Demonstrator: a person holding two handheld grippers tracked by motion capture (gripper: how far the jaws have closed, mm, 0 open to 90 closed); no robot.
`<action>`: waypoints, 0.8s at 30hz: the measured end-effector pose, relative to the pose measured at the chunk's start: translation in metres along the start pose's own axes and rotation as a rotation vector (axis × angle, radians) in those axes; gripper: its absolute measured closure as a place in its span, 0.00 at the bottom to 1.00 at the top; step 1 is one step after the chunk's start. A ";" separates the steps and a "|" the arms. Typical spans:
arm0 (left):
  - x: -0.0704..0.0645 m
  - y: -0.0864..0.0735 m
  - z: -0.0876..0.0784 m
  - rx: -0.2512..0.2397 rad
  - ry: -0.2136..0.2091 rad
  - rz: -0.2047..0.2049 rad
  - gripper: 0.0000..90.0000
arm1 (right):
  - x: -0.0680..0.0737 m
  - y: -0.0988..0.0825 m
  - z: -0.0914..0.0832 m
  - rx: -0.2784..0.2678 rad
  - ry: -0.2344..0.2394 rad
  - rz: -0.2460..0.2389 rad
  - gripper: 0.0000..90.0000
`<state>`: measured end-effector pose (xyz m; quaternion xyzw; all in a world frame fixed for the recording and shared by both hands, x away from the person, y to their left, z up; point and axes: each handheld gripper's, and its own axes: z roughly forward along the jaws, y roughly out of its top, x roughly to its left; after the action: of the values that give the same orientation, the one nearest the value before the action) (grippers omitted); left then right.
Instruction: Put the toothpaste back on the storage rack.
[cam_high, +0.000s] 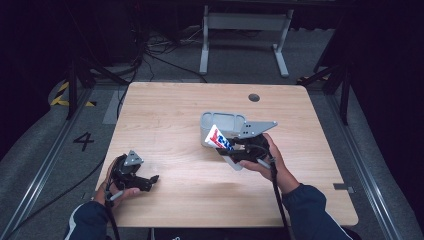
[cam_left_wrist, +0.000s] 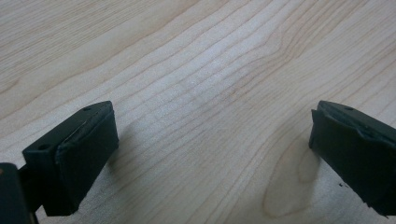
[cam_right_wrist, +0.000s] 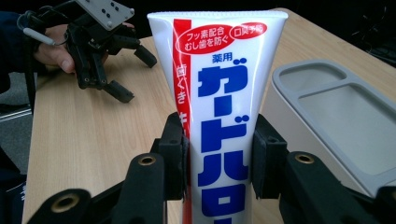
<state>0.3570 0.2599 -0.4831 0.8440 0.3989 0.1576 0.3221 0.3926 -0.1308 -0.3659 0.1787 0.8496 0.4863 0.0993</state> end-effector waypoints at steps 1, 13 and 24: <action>0.000 0.000 0.000 0.000 0.000 0.000 0.02 | 0.000 0.001 0.000 0.002 -0.002 0.001 0.71; 0.000 0.000 0.000 0.001 0.000 0.002 0.02 | -0.006 0.017 0.003 -0.045 -0.043 -0.018 0.71; 0.000 0.000 0.000 0.001 0.000 0.001 0.02 | -0.015 0.032 0.005 -0.079 -0.068 -0.018 0.71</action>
<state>0.3570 0.2600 -0.4831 0.8442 0.3987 0.1578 0.3217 0.4150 -0.1182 -0.3413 0.1834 0.8273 0.5123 0.1398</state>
